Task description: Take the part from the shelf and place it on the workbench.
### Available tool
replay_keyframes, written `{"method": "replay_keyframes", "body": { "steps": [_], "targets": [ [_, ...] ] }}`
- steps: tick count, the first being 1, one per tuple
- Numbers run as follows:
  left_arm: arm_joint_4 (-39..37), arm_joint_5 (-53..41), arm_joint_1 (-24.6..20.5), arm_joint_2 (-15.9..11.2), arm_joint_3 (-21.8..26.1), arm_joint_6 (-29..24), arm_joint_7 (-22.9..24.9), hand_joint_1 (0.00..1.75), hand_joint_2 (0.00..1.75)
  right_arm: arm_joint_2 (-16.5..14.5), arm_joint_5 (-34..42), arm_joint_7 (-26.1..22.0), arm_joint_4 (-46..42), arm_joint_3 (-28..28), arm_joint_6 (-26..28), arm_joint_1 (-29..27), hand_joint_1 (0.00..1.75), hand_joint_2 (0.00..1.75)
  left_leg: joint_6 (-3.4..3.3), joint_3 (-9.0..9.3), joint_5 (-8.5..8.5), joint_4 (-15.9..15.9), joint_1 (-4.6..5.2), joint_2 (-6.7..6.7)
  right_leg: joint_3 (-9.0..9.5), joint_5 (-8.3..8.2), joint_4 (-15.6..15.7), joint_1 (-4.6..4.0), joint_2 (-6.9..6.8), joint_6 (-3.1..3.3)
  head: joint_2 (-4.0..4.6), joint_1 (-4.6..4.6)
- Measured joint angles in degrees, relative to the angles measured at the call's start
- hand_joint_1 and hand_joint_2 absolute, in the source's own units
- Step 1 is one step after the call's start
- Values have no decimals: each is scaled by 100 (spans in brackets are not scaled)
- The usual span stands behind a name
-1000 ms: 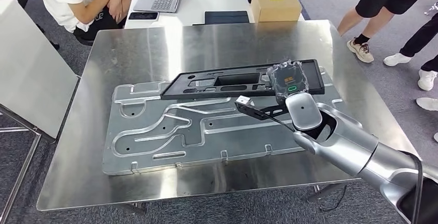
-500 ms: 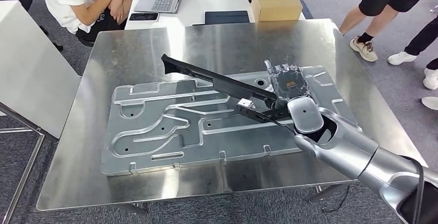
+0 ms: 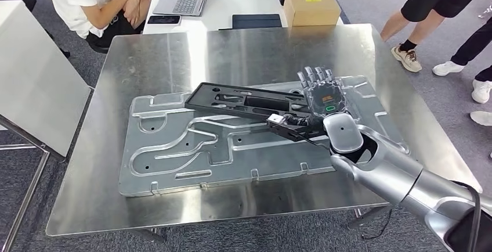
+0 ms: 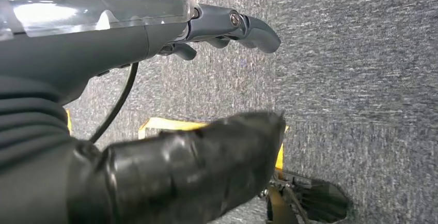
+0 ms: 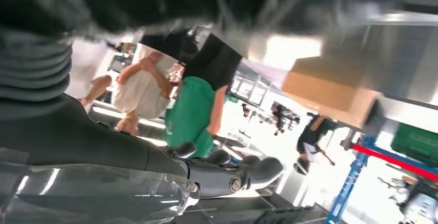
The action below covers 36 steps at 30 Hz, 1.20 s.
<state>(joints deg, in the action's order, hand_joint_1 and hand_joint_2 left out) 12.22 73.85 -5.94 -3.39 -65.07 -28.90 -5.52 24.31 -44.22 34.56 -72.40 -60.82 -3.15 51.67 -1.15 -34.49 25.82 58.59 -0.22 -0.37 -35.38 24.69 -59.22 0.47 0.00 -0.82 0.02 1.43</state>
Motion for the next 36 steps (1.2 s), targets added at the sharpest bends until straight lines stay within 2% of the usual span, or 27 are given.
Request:
{"method": "replay_keyframes", "body": {
  "steps": [2,4,5,6,7,8,10,11,12,15,16,18,20,21,22,23,24,26,27,30,31,32,34,35,36],
  "targets": [
    [0,-4,-5,1,0,9,-10,0,0,10,0,3,-2,11,9,-4,0,0,-67,15,-36,-44,-14,7,-154,227,-344,10,2,-51,0,-13],
    [0,-8,-6,1,0,13,-16,0,0,25,1,7,1,32,13,-17,0,0,-94,10,-43,-48,-12,7,-487,592,-1070,11,0,-86,0,-27],
    [0,-8,-2,-1,0,13,-16,0,0,29,2,9,3,39,14,-32,0,0,-98,7,-42,-46,-10,7,-638,701,-1388,12,0,-95,0,-29],
    [0,-8,1,-2,0,13,-16,0,0,36,3,10,4,43,15,-51,0,0,-97,6,-41,-42,-9,6,-710,706,-1534,12,0,-97,0,-29],
    [0,-8,2,-3,0,13,-16,0,0,40,4,11,4,44,16,-66,0,0,-95,6,-39,-36,-8,4,-676,604,-1461,13,-1,-92,0,-29],
    [0,-8,2,-3,0,13,-17,0,0,45,6,13,5,50,19,-76,0,0,-91,8,-35,-28,-8,1,-539,422,-1185,13,-1,-79,0,-30],
    [0,-10,-2,-1,1,13,-22,0,0,51,8,14,4,81,26,-76,0,0,-67,3,-16,-2,3,-4,-150,115,-406,-2,-1,-37,0,-30],
    [0,-13,-4,0,1,14,-27,0,0,54,8,15,2,102,32,-72,0,0,-46,-6,-12,6,11,-5,-12,41,-135,-15,2,-13,-1,-28],
    [0,-16,-4,1,2,15,-32,0,0,58,8,16,1,121,37,-70,0,0,-21,-15,-12,9,17,-5,52,30,2,-31,5,7,-1,-26],
    [0,-23,3,1,2,26,-61,0,0,71,9,21,-3,145,46,-73,0,0,59,-25,-7,8,19,-2,67,-2,55,-22,13,83,0,-22],
    [0,-23,4,1,3,30,-77,0,0,73,8,27,-5,151,46,-71,0,0,88,-55,69,87,18,0,76,-25,76,-8,9,115,0,-20],
    [0,-16,0,1,8,41,-107,0,0,76,-2,63,-15,172,30,-61,0,0,138,-252,406,575,10,4,80,-61,97,4,-5,161,0,-17],
    [0,-1,-1,1,18,74,-122,0,0,96,-24,114,-46,195,-38,-46,0,0,163,-563,776,1329,6,5,45,-70,74,-2,-11,176,0,-16],
    [0,7,4,1,24,100,-124,0,0,111,-38,134,-71,204,-91,-36,0,0,168,-646,833,1554,5,5,24,-72,55,-2,-10,178,0,-17],
    [0,13,10,1,31,125,-125,0,0,129,-51,147,-101,213,-146,-22,0,0,168,-624,777,1560,3,6,2,-72,33,0,-8,178,0,-15],
    [0,16,15,1,36,146,-125,0,0,145,-62,156,-133,221,-198,-4,0,0,160,-492,629,1338,1,6,-17,-73,9,2,-5,177,0,-15],
    [0,19,16,0,40,164,-126,0,0,161,-70,162,-165,231,-241,22,0,0,144,-280,450,956,0,6,-33,-75,-13,4,-3,174,0,-14],
    [0,18,4,-1,48,192,-128,0,0,203,-78,168,-228,256,-303,90,0,0,99,69,228,286,16,3,-74,-89,-49,-14,0,142,0,-18],
    [0,16,-1,-2,52,205,-131,0,0,225,-80,169,-256,269,-326,122,0,0,71,138,188,128,24,0,-92,-106,-56,-21,0,112,0,-19],
    [0,8,-2,0,64,233,-134,0,0,280,-81,173,-334,290,-366,157,0,0,-32,105,97,59,26,5,-122,-152,-48,-19,5,6,0,-21],
    [0,6,-4,1,66,238,-135,0,0,304,-81,174,-354,292,-370,160,0,0,-74,88,47,28,20,11,-154,-64,-117,-13,7,-23,0,-27],
    [0,5,-6,1,67,240,-135,0,0,329,-81,175,-370,297,-374,166,0,0,-113,58,-9,-4,12,19,-220,109,-289,-6,11,-50,-1,-33],
    [0,2,-11,1,69,242,-136,0,0,375,-81,177,-391,308,-379,177,0,0,-160,-43,-103,-23,13,28,-442,632,-943,8,14,-97,-1,-48],
    [0,2,-9,1,70,242,-136,0,0,386,-81,177,-400,312,-381,179,0,0,-166,-108,-147,-18,18,30,-540,834,-1296,13,15,-114,0,-49],
    [0,2,-8,-1,72,241,-136,0,0,396,-81,177,-408,314,-383,176,0,0,-164,-176,-191,-12,22,32,-575,934,-1535,18,14,-126,0,-50]
  ]
}}
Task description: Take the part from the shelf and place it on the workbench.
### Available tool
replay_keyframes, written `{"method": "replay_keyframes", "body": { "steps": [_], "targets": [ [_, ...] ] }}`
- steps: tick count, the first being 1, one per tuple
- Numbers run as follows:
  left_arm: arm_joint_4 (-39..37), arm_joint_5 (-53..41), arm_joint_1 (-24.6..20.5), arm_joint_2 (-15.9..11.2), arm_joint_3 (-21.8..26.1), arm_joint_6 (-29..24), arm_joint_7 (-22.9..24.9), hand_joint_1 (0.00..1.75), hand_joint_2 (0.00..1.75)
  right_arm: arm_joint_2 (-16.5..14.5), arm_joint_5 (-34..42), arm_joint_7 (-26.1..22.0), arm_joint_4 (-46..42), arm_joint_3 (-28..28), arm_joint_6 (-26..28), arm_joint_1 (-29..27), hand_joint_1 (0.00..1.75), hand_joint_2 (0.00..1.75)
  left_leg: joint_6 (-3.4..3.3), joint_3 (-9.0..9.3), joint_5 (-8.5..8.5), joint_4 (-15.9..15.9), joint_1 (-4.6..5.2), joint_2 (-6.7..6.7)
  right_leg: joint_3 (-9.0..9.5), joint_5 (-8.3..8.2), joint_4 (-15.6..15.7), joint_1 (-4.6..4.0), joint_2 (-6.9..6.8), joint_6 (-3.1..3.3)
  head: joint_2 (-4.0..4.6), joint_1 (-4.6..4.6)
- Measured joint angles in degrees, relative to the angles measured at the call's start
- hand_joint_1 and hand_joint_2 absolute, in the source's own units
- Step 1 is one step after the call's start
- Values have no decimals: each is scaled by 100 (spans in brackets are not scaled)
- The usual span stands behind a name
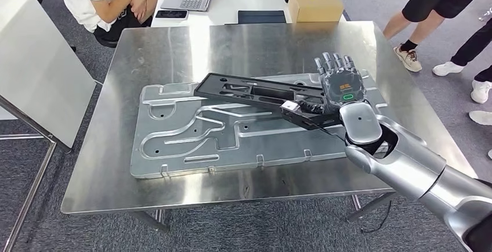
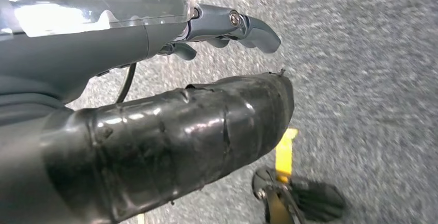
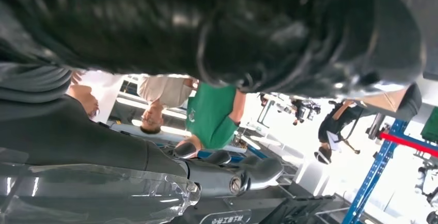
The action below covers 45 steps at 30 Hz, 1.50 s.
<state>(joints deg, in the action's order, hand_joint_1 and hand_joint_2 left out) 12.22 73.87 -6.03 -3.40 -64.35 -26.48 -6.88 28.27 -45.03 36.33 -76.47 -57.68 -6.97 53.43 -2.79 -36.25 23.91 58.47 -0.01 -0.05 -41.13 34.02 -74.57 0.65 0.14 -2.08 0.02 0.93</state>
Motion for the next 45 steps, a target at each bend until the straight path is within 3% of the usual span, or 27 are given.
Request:
{"method": "replay_keyframes", "body": {
  "steps": [2,4,6,9,10,11,13,14,15,17,18,19,21,22,24,26,28,29,30,31,32,34,36,38,41,43,45],
  "targets": [
    [0,-1,-2,-2,7,0,0,0,0,13,0,1,-18,1,-3,-4,0,0,19,-131,-89,17,4,1,237,-139,117,8,-2,-5,0,1],
    [0,-6,-4,-2,13,5,0,0,0,28,0,3,-50,5,-5,5,0,0,57,-232,-173,37,9,-7,808,-365,882,6,1,18,0,-1],
    [0,-16,-2,-1,15,13,1,0,0,46,0,6,-97,20,-10,20,0,0,119,-275,-272,29,11,-16,1177,-430,1476,-30,7,71,-1,2],
    [0,-26,7,-4,17,17,4,0,0,66,1,9,-138,31,-33,31,0,0,224,-317,-413,-31,-4,-30,1130,-551,1640,-58,-2,186,-1,-13],
    [0,-26,13,-3,18,19,7,0,0,67,1,9,-147,29,-41,31,0,0,255,-378,-315,28,-8,-33,1071,-625,1657,-46,-10,229,0,-14],
    [0,-27,18,0,19,21,10,0,0,68,2,9,-157,27,-51,30,0,0,283,-472,-88,217,-11,-33,992,-706,1673,-28,-16,272,-1,-6],
    [0,-27,19,10,20,27,17,0,0,70,2,10,-179,26,-69,32,0,0,319,-685,543,892,-27,-25,824,-853,1677,-26,-22,325,-1,12],
    [0,-26,19,12,20,29,19,0,0,73,2,10,-185,27,-82,32,0,0,327,-755,763,1233,-32,-24,746,-911,1674,-30,-23,339,-1,19],
    [0,-26,17,11,20,33,22,0,0,77,1,13,-191,27,-102,30,0,0,329,-773,841,1498,-34,-24,664,-969,1670,-36,-22,341,0,19],
    [0,-26,13,9,20,45,32,0,0,89,-4,18,-211,27,-154,27,0,0,312,-605,676,1618,-31,-24,491,-1087,1653,-44,-19,336,0,23],
    [0,-26,10,8,20,53,38,0,0,97,-6,21,-227,26,-180,26,0,0,295,-376,528,1446,-26,-24,394,-1154,1639,-47,-16,327,0,24],
    [0,-26,4,8,20,61,43,0,0,105,-9,23,-247,27,-196,28,0,0,271,-51,465,1086,-17,-24,315,-1210,1620,-48,-15,313,-1,25],
    [0,-26,-12,3,20,69,47,0,0,131,-12,24,-286,38,-210,36,0,0,230,569,558,277,14,-26,214,-1295,1583,-56,-19,272,-1,23],
    [0,-26,-20,0,20,70,47,0,0,143,-14,24,-301,46,-211,43,0,0,212,724,636,26,31,-28,202,-1337,1582,-57,-28,247,-1,22],
    [0,-26,-29,-4,20,72,48,0,0,163,-17,25,-320,58,-215,58,0,0,165,736,613,-105,42,-28,203,-1427,1616,-57,-39,185,-1,29],
    [0,-25,-30,-2,21,74,51,0,0,180,-17,26,-332,61,-222,67,0,0,89,669,483,-132,21,-6,159,-1351,1572,-44,-29,122,-1,34],
    [0,-24,-27,-1,22,79,54,0,0,209,-17,26,-344,61,-231,69,0,0,20,544,332,-156,5,26,-7,-825,1120,-22,-17,75,-1,18],
    [0,-24,-26,-1,22,81,55,0,0,224,-17,26,-351,61,-237,70,0,0,2,443,250,-152,7,34,-112,-513,717,-14,-17,52,-1,13],
    [0,-24,-24,-2,22,84,56,0,0,234,-17,26,-357,61,-243,70,0,0,-3,338,173,-146,9,41,-187,-302,331,-6,-17,33,-1,12],
    [0,-24,-24,-2,22,86,58,0,0,239,-17,26,-360,61,-249,67,0,0,4,235,100,-139,10,43,-199,-264,56,2,-18,19,0,13],
    [0,-24,-25,-3,22,87,61,0,0,242,-17,26,-361,61,-256,63,0,0,15,130,27,-130,11,43,-133,-361,-65,10,-19,10,0,13],
    [0,-24,-26,-3,22,87,68,0,0,242,-17,26,-367,60,-261,59,0,0,52,-43,-96,-102,11,40,304,-666,310,29,-18,12,0,13],
    [0,-24,-23,-3,22,87,72,0,0,243,-17,26,-397,63,-260,64,0,0,105,-167,-188,-58,20,31,925,-621,1100,22,-7,36,-1,19],
    [0,-23,-24,-3,22,86,74,0,0,244,-16,26,-434,70,-258,72,0,0,163,-216,-283,-49,18,25,1231,-459,1598,-22,0,77,-1,18],
    [0,-20,-17,-8,22,84,81,0,0,244,-12,26,-449,69,-267,73,0,0,250,-278,-365,-52,-14,7,1155,-569,1691,-40,-25,187,-1,9],
    [0,-18,-3,-3,22,82,89,0,0,243,-7,26,-457,62,-272,63,0,0,294,-406,-30,202,-28,-5,1032,-702,1714,-18,-46,277,0,19],
    [0,-17,2,9,23,82,97,0,0,242,-5,26,-468,61,-273,59,0,0,319,-571,540,776,-43,-4,886,-824,1701,-32,-50,335,0,35]
  ]
}}
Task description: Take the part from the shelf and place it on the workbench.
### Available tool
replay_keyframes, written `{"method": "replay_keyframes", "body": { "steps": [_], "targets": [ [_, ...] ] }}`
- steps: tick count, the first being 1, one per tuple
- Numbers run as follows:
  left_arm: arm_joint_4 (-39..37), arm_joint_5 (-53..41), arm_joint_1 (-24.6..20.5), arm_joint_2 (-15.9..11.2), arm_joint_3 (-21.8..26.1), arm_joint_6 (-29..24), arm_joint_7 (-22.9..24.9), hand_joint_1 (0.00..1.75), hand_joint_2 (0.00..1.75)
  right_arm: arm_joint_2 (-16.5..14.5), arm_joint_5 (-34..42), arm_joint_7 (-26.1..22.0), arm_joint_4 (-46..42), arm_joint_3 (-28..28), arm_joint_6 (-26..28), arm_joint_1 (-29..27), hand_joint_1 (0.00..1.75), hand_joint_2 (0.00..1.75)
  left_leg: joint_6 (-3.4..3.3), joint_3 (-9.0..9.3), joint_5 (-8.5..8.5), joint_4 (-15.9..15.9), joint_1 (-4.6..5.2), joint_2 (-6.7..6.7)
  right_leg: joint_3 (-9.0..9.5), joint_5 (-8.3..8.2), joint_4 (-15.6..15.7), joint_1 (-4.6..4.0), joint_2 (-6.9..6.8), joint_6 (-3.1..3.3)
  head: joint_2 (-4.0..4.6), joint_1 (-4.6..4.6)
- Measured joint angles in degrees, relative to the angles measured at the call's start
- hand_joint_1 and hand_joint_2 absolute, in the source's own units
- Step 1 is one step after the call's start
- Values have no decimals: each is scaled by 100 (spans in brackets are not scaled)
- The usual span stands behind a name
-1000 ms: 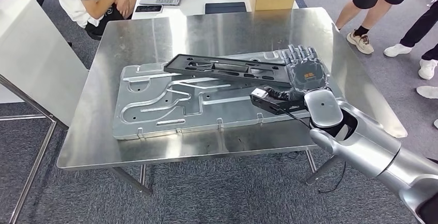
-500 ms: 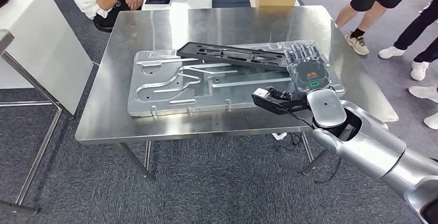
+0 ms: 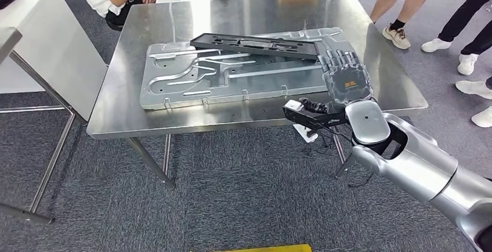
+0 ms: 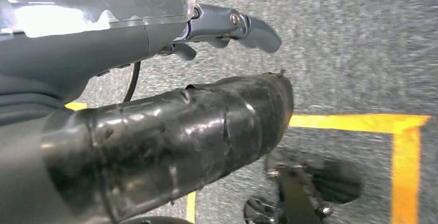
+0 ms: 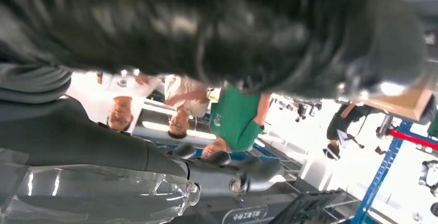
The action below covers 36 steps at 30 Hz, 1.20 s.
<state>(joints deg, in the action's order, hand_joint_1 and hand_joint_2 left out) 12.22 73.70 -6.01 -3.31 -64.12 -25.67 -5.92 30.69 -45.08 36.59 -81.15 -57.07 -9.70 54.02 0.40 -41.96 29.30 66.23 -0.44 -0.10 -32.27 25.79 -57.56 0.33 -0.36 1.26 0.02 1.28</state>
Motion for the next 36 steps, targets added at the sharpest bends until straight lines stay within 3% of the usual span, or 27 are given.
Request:
{"method": "replay_keyframes", "body": {
  "steps": [1,2,3,4,5,6,8,10,11,12,14,16,17,18,19,21,23,25,27,28,29,31,33,35,36],
  "targets": [
    [0,2,-1,2,0,-2,4,0,0,0,1,0,-2,0,-1,-1,0,0,8,-63,206,335,-6,1,-85,-60,-6,-9,-1,17,0,6],
    [0,3,-2,1,0,-3,10,0,0,0,1,0,-3,0,-2,-2,0,0,10,-91,296,631,-7,1,-184,-128,-14,-20,0,20,-1,7],
    [0,5,-3,0,0,-5,16,0,0,0,1,0,-3,-1,-4,-5,0,0,5,-54,250,809,-7,1,-292,-199,-29,-29,3,20,-1,9],
    [0,6,-5,-1,-1,-6,21,0,0,0,2,0,-3,-1,-6,-7,0,0,-9,72,100,818,-3,0,-408,-271,-52,-34,7,15,-1,9],
    [0,7,-6,-2,0,-6,25,0,0,1,2,0,-3,-1,-8,-10,0,0,-30,310,-66,621,4,0,-522,-337,-84,-37,12,4,-1,10],
    [0,7,-11,-2,1,-6,27,0,0,1,3,0,-6,-1,-9,-11,0,0,-54,607,-122,268,16,0,-616,-392,-119,-37,14,-11,-1,11],
    [0,6,-20,-8,2,-7,27,0,0,8,3,1,-20,4,-9,-9,0,0,-96,1156,25,-512,56,-3,-718,-484,-160,-36,4,-62,-1,7],
    [0,6,-33,-16,2,-9,27,0,0,14,4,1,-33,7,-9,-5,0,0,-140,1318,120,-849,94,-7,-724,-590,-134,-22,-13,-128,0,19],
    [0,6,-37,-16,2,-9,28,0,0,16,4,1,-36,7,-10,-5,0,0,-174,1284,49,-868,85,1,-724,-630,-114,-14,-16,-163,-1,27],
    [0,6,-40,-14,2,-9,28,0,0,20,5,1,-37,6,-11,-5,0,0,-212,1256,-29,-908,75,15,-751,-565,-150,-8,-4,-194,0,29],
    [0,8,-40,-11,2,-6,28,0,0,34,6,1,-38,5,-13,-6,0,0,-283,1164,-189,-959,46,49,-858,-184,-415,2,21,-241,-1,8],
    [0,10,-36,-11,2,-4,29,0,0,45,7,2,-38,4,-14,-9,0,0,-308,1004,-322,-956,50,63,-1003,367,-1037,22,29,-278,0,-5],
    [0,11,-33,-12,2,-4,29,0,0,48,7,2,-38,3,-14,-13,0,0,-306,917,-385,-948,51,67,-1056,532,-1359,32,29,-298,0,-5],
    [0,11,-32,-12,2,-4,29,0,0,48,8,2,-38,2,-14,-17,0,0,-297,800,-462,-933,51,70,-1048,556,-1628,51,28,-324,0,-5],
    [0,11,-33,-13,2,-4,28,0,0,48,8,2,-38,1,-14,-19,0,0,-283,685,-534,-912,50,72,-965,447,-1730,73,27,-346,0,-5],
    [0,11,-36,-13,2,-4,28,0,0,48,8,2,-39,1,-15,-20,0,0,-238,477,-656,-854,44,68,-538,140,-1420,128,27,-386,0,-6],
    [0,11,-34,-16,2,-4,27,0,0,46,8,2,-49,3,-14,-14,0,0,-172,343,-745,-783,48,54,2,238,-718,142,42,-390,0,0],
    [0,11,-30,-22,2,-3,27,0,0,45,7,2,-62,7,-13,-7,0,0,-97,273,-851,-756,44,37,271,420,-246,93,58,-334,-1,10],
    [0,12,-20,-24,3,-1,27,0,0,44,7,2,-67,3,-14,-7,0,0,-31,214,-916,-755,11,24,220,349,-151,60,47,-235,-1,15],
    [1,13,-13,-19,3,1,27,0,0,44,8,2,-66,-1,-16,-7,0,0,-5,154,-816,-692,-7,21,153,277,-148,56,37,-180,-1,22],
    [1,13,-4,-11,4,3,27,0,0,44,8,2,-66,-4,-16,-9,0,0,14,84,-640,-569,-17,19,82,205,-140,63,27,-132,0,27],
    [1,13,0,6,4,5,28,0,0,44,8,2,-66,-7,-16,-10,0,0,35,-106,9,131,-23,19,-108,44,-142,42,19,-63,0,42],
    [0,13,-3,8,4,4,28,0,0,44,8,2,-66,-7,-15,-13,0,0,33,-196,360,838,-20,18,-300,-102,-149,12,20,-39,0,45],
    [0,12,-5,5,4,3,28,0,0,44,8,2,-66,-7,-16,-20,0,0,-8,26,149,873,0,17,-471,-225,-161,-4,24,-42,0,44],
    [0,11,-6,4,4,3,28,0,0,44,8,2,-66,-7,-16,-23,0,0,-45,303,4,616,19,15,-559,-294,-167,-9,27,-49,0,45]
  ]
}}
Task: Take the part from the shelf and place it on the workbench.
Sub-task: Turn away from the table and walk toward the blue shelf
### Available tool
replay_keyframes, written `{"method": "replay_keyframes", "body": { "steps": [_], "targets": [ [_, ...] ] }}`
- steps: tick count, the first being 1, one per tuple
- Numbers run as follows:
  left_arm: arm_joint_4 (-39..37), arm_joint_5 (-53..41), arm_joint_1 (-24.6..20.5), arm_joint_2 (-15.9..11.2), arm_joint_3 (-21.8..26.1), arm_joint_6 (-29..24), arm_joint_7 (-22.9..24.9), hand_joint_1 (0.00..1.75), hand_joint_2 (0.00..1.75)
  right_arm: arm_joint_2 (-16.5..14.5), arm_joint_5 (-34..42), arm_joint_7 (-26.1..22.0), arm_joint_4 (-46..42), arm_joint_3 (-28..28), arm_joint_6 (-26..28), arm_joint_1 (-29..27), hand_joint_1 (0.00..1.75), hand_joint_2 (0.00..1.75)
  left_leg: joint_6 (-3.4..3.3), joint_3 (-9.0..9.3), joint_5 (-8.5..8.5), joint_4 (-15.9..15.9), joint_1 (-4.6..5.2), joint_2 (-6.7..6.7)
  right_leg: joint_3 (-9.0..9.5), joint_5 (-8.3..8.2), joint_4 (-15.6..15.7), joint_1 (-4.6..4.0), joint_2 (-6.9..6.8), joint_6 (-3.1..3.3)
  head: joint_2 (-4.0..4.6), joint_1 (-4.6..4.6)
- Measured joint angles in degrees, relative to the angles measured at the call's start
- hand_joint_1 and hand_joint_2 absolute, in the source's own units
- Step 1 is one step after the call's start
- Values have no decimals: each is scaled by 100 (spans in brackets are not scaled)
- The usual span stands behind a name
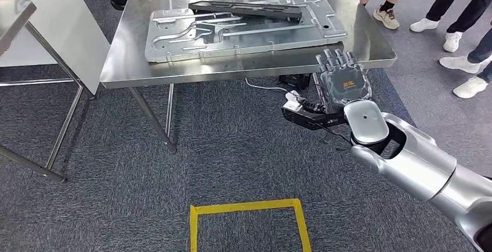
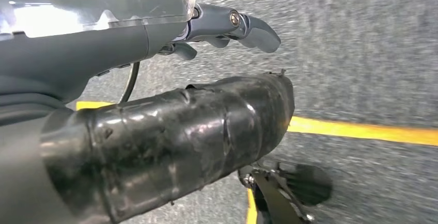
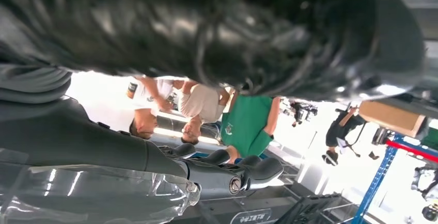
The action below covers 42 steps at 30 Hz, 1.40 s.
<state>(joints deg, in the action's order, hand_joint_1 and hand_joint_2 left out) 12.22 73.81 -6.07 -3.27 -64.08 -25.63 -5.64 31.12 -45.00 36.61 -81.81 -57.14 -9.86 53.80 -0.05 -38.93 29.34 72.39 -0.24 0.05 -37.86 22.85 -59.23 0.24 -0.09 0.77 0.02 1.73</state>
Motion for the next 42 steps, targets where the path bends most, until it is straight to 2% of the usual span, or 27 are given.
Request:
{"method": "replay_keyframes", "body": {
  "steps": [2,3,4,5,7,8,11,12,13,15,17,18,19,21,23,24,26,27,28,29,31,32,35,36,38,39,42],
  "targets": [
    [0,-2,-11,-9,0,-1,-1,0,0,2,0,0,-1,2,1,0,0,0,-73,675,-20,-863,52,-3,-119,-118,-9,-6,-4,-33,-1,-4],
    [0,-3,-19,-14,0,-1,-2,0,0,4,0,0,-2,4,1,3,0,0,-98,900,39,-1201,76,-6,-141,-178,4,-3,-12,-59,-1,-7],
    [0,-3,-29,-20,0,-1,-3,0,0,5,0,0,-3,5,1,5,0,0,-118,1005,97,-1405,98,-7,-148,-239,28,4,-22,-90,-1,-2],
    [0,-4,-31,-22,0,-2,-3,0,0,8,1,0,-4,7,0,2,0,0,-143,1013,63,-1508,101,-7,-147,-304,53,5,-27,-125,0,-1],
    [0,-4,-35,-17,1,-3,-2,0,0,15,8,0,-4,4,-2,-10,0,0,-214,953,-92,-1573,83,23,-231,-220,-115,-9,-20,-194,-1,-4],
    [0,-5,-34,-14,1,-3,-1,0,0,21,13,0,-3,3,-3,-13,0,0,-255,915,-173,-1607,68,40,-297,-54,-295,-18,-10,-218,-1,-22],
    [0,-8,-29,-12,1,-8,0,0,0,44,21,0,-2,1,-10,-10,0,0,-302,689,-369,-1597,73,62,-490,727,-1197,11,7,-253,0,-56],
    [0,-10,-27,-13,1,-9,0,0,0,49,22,0,-2,1,-13,-14,0,0,-295,576,-441,-1578,75,64,-494,846,-1460,27,6,-265,0,-59],
    [0,-12,-27,-13,1,-9,0,0,0,50,23,0,-2,1,-14,-19,0,0,-283,465,-506,-1555,74,64,-431,818,-1571,46,5,-279,0,-61],
    [0,-13,-27,-14,0,-9,0,0,0,50,25,0,-2,1,-15,-23,0,0,-246,266,-612,-1495,66,62,-74,529,-1290,97,2,-317,0,-62],
    [0,-13,-27,-19,1,-10,1,0,0,51,26,0,-12,2,-15,-19,0,0,-178,108,-699,-1422,70,56,485,516,-503,108,15,-343,0,-57],
    [0,-13,-27,-22,2,-12,3,0,0,52,26,0,-20,4,-15,-18,0,0,-145,63,-748,-1401,73,50,667,575,-199,97,22,-336,0,-54],
    [0,-12,-26,-26,2,-14,5,0,0,53,27,0,-27,5,-15,-17,0,0,-114,29,-798,-1391,78,45,783,650,19,76,29,-322,0,-53],
    [0,-6,-16,-29,1,-16,16,0,0,55,31,0,-32,4,-19,-23,0,0,-75,3,-883,-1412,67,37,738,604,68,57,22,-259,0,-53],
    [0,-1,-4,-24,1,-16,29,0,0,55,43,0,-35,-3,-29,-32,0,0,-20,-93,-748,-1321,48,31,634,500,82,65,6,-165,-1,-42],
    [0,0,1,-20,1,-16,34,0,0,55,51,0,-39,-6,-35,-36,0,0,11,-169,-522,-1115,38,26,561,434,88,74,-3,-110,-1,-26],
    [0,3,-1,-12,2,-17,39,0,0,55,64,0,-49,-7,-42,-39,0,0,45,-320,62,-431,23,22,420,324,76,46,-4,-40,-1,9],
    [0,4,-1,-12,2,-18,40,0,0,55,70,0,-50,-8,-44,-42,0,0,49,-375,263,-89,18,21,358,283,67,31,-5,-17,-1,15],
    [0,4,-1,-12,2,-18,42,0,0,55,74,0,-50,-9,-46,-47,0,0,43,-386,332,150,19,21,299,244,58,16,-3,-10,-1,16],
    [0,4,-2,-12,2,-18,43,0,0,55,78,0,-50,-11,-47,-56,0,0,26,-325,274,227,22,18,239,208,41,2,-1,-8,-1,19],
    [0,5,-4,-13,2,-18,44,0,0,55,80,1,-50,-14,-48,-74,0,0,-31,-55,27,52,37,12,125,143,6,-24,2,-8,0,20],
    [0,5,-5,-14,2,-18,44,0,0,55,81,1,-50,-15,-48,-81,0,0,-79,187,-81,-258,58,6,81,114,-8,-32,2,-9,0,20],
    [0,10,-15,-34,2,-16,47,0,0,59,81,3,-54,-13,-48,-83,0,0,-210,858,-12,-1284,137,-5,12,-3,-1,-17,-11,-69,0,18],
    [0,11,-23,-40,2,-15,49,0,0,61,81,4,-58,-12,-48,-87,0,0,-237,931,14,-1449,157,-6,3,-64,27,-3,-17,-106,0,19],
    [0,14,-38,-40,3,-14,50,0,0,70,81,5,-65,-11,-48,-99,0,0,-285,925,-131,-1623,144,17,-26,-66,57,16,-12,-170,0,20],
    [0,14,-42,-39,4,-13,51,0,0,78,81,5,-68,-11,-49,-102,0,0,-318,901,-224,-1695,128,35,-60,64,-13,17,-4,-196,0,15],
    [0,16,-39,-38,4,-10,52,0,0,101,84,7,-68,-11,-51,-111,0,0,-347,732,-413,-1744,110,70,-246,807,-749,51,6,-272,0,-3]
  ]
}}
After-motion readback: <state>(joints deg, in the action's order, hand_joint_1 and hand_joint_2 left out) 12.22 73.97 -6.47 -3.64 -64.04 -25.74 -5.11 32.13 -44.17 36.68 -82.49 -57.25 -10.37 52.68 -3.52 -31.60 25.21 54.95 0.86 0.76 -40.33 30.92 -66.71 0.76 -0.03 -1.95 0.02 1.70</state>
